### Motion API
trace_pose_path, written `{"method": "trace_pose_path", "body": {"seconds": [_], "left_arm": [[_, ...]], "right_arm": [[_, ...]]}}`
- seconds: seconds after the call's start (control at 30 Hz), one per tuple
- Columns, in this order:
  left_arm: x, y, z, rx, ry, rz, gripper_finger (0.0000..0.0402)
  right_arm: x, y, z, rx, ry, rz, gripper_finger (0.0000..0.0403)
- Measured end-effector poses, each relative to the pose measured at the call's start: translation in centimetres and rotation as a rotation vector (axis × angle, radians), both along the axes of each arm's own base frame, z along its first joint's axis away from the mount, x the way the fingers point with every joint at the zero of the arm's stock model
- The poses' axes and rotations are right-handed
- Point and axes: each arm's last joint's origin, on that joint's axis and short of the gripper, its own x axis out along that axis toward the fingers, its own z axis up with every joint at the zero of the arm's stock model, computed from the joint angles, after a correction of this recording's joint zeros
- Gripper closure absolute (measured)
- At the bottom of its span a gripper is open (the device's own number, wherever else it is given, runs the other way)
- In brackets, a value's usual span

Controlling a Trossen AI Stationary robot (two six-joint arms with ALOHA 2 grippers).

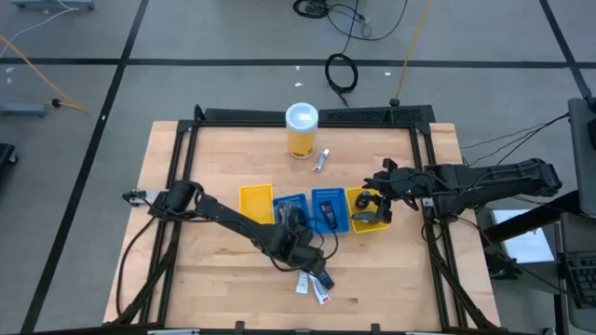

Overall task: Pick & Place Travel size toiletries
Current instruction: Put the white toothpaste into the left yellow bin

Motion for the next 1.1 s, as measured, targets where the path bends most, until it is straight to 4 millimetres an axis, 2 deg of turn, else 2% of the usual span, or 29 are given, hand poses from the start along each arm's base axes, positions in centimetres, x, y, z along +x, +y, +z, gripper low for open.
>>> {"method": "trace_pose_path", "body": {"seconds": [0.2, 0.5, 0.8, 0.93, 1.1], "left_arm": [[0.1, 0.2, 0.0, 0.003, -0.001, 0.005, 0.0243], [0.7, -0.1, -2.4, -0.041, 0.040, -0.031, 0.0243], [0.6, 0.2, -3.0, -0.006, 0.064, -0.043, 0.0246], [0.6, 0.2, -3.0, -0.003, 0.072, -0.044, 0.0279], [0.6, 0.2, -3.0, 0.003, 0.070, -0.095, 0.0360]], "right_arm": [[0.0, 0.0, 0.0, 0.000, 0.000, 0.000, 0.0273], [0.0, 0.0, 0.0, 0.000, -0.002, 0.000, 0.0273], [0.0, 0.0, 0.0, 0.014, -0.002, -0.011, 0.0273], [0.0, 0.0, 0.0, 0.013, -0.002, -0.012, 0.0273], [0.0, 0.0, 0.0, 0.012, -0.002, -0.011, 0.0273]]}}
